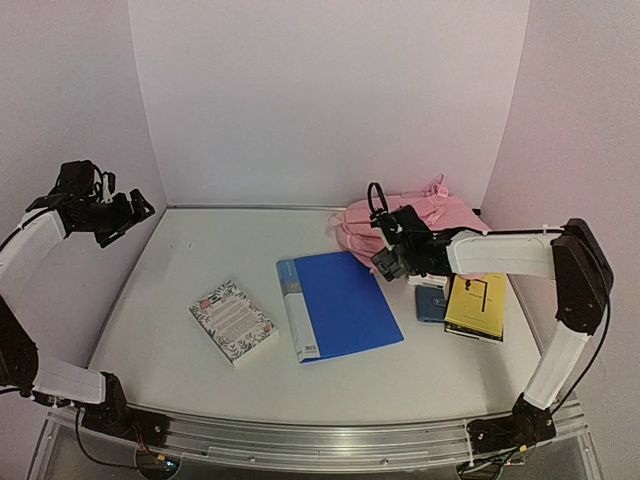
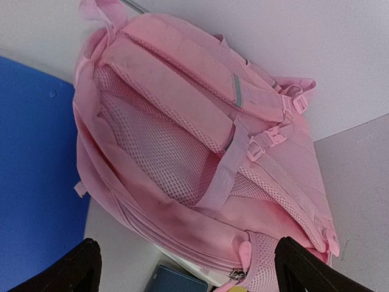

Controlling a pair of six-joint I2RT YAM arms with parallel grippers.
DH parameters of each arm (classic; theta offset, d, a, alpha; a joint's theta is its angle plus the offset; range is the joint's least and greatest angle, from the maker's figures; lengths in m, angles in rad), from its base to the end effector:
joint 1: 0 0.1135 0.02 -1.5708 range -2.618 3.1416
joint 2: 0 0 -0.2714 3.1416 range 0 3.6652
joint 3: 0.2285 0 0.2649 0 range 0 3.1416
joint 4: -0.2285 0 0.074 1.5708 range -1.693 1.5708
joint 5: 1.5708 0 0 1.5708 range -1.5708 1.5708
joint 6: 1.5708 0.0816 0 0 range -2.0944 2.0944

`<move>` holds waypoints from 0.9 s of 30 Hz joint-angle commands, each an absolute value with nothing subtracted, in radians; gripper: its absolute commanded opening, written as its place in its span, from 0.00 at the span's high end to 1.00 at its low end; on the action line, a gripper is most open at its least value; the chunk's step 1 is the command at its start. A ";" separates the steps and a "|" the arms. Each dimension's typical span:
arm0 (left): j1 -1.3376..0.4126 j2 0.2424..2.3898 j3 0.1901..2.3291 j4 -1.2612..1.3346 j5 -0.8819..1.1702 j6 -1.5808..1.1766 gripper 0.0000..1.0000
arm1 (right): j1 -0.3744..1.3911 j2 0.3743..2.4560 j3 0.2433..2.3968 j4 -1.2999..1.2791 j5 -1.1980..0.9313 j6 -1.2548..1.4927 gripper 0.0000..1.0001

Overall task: Pack the student bag
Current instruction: Pick up the student bag at the center of the board.

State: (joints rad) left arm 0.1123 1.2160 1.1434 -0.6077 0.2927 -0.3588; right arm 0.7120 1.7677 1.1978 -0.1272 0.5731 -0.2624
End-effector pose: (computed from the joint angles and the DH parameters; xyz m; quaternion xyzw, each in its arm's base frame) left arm 0.3064 0.0109 0.3134 -0.1473 0.8829 -0.1830 0.4067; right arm 0.3560 0.2488 0.1994 -0.3012 0.8240 -0.1592 0.4527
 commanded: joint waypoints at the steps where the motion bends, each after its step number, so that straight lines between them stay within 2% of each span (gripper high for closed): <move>1: 0.115 1.198 1.131 -0.569 0.311 -0.348 0.00 | 0.708 1.833 1.245 -0.158 0.731 -0.355 0.02; 9: 0.116 1.192 1.131 -0.572 0.320 -0.344 0.00 | 0.708 1.978 1.269 -0.133 0.791 -0.391 0.04; 23: 0.116 1.191 1.128 -0.581 0.295 -0.344 0.00 | 0.692 2.108 1.229 0.229 0.843 -0.622 0.02; 25: 0.116 1.188 1.126 -0.578 0.298 -0.343 0.00 | 0.691 2.110 1.200 0.325 0.856 -0.662 0.04; 27: 0.116 1.187 1.124 -0.572 0.296 -0.338 0.00 | 0.688 2.107 1.176 0.411 0.851 -0.690 0.11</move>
State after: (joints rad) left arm 0.1123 1.2072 1.1305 -0.6004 0.3027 -0.3573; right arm 0.6978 2.0974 1.2150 0.1787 0.8099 -0.5943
